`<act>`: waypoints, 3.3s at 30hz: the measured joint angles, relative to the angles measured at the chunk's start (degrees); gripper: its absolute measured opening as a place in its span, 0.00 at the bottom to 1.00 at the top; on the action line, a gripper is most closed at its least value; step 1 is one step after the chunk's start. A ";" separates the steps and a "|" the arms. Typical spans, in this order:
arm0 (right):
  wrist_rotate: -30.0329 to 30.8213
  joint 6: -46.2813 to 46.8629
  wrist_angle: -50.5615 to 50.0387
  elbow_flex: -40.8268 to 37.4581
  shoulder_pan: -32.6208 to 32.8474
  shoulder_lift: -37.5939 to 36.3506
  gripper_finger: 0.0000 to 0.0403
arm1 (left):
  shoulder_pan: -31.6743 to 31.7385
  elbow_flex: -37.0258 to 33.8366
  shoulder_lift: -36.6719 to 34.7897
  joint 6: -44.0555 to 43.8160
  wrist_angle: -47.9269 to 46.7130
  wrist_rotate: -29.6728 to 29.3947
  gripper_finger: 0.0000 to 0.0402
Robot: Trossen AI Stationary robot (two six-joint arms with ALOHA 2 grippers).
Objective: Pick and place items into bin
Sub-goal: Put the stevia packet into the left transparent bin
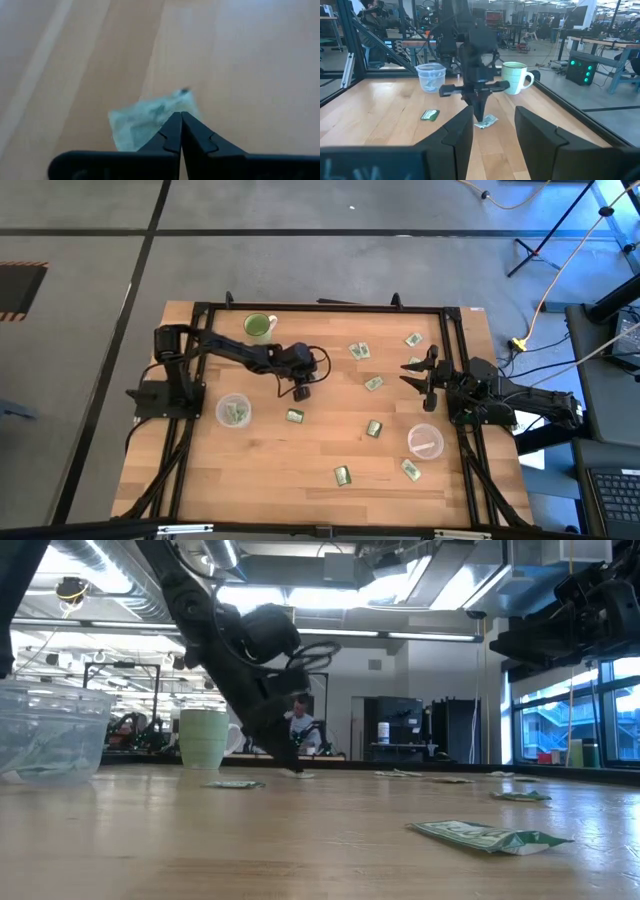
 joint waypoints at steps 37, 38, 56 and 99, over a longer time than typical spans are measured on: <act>0.00 0.08 0.00 0.01 0.00 -0.02 0.37 | 0.13 0.28 -3.02 -2.89 -2.17 -2.97 0.22; 0.01 0.07 0.00 0.01 0.00 -0.02 0.37 | 0.13 0.28 -2.61 -3.02 -1.85 -3.27 0.22; 0.01 0.05 0.00 0.00 0.00 -0.02 0.37 | 0.11 0.55 2.51 -2.54 -1.07 -4.19 0.14; 0.01 0.22 -0.02 -0.02 -0.02 -0.02 0.37 | -8.38 8.98 -29.29 -10.28 -35.51 -5.75 0.01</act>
